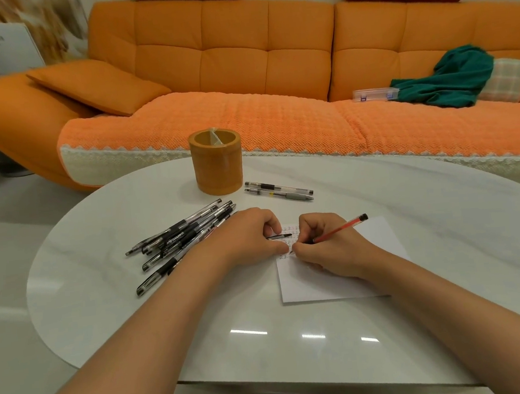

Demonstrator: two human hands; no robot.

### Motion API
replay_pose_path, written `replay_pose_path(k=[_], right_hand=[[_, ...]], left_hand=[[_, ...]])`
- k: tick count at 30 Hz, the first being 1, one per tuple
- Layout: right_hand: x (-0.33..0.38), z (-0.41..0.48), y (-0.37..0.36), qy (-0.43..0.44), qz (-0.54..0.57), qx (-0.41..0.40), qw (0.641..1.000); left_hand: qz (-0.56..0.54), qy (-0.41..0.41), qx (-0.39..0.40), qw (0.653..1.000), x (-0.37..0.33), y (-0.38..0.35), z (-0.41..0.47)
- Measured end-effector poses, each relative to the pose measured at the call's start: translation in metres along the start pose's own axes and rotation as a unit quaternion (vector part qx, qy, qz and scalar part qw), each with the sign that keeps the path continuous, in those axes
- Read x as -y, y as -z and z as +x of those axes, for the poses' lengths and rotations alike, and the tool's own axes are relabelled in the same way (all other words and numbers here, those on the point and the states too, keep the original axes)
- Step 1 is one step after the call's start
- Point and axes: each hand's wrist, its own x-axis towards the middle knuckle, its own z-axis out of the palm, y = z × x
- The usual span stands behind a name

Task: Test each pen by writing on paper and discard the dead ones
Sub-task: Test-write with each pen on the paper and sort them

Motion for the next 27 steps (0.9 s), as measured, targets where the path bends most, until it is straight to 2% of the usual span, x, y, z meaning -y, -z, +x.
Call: replay_pose_path(k=[17, 27], right_hand=[[0.002, -0.0005, -0.0029, 0.012, -0.052, -0.004, 0.999], [0.0012, -0.0011, -0.0024, 0.009, -0.032, -0.002, 0.999]], left_hand=[[-0.006, 0.023, 0.011, 1.0, -0.0021, 0.0004, 0.0015], [-0.012, 0.027, 0.012, 0.999, -0.002, 0.0003, 0.003]])
